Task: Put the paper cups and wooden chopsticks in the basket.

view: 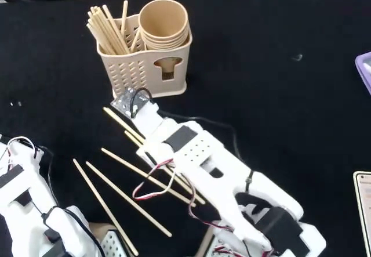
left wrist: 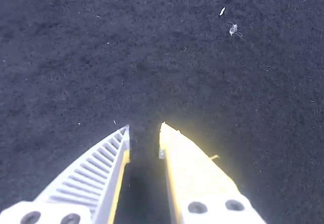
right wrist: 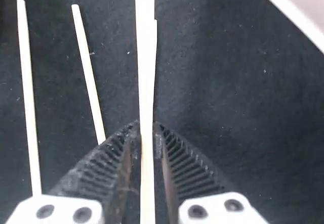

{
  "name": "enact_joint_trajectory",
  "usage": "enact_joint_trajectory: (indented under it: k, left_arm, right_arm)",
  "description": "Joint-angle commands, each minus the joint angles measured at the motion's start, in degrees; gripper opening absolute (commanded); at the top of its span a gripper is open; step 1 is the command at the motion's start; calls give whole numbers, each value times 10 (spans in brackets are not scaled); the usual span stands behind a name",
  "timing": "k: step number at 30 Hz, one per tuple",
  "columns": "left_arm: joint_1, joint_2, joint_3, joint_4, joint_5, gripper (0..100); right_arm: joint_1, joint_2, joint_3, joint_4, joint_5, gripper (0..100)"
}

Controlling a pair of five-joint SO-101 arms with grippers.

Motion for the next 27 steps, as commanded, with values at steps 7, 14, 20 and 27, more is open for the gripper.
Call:
enact_joint_trajectory:
  k: [7, 14, 20, 27]
  left_arm:
    - [19, -13, -7, 6, -4, 109]
    - [21, -13, -7, 6, -4, 109]
    - [21, -13, -7, 6, -4, 109]
    - [21, -13, -6, 6, -4, 109]
  right_arm:
    - [-11, -167, -199, -6, -1, 11]
    - [31, -194, -239, -221, -1, 11]
    - [36, -141, -228, -440, -1, 11]
    - [76, 44, -264, -675, -1, 11]
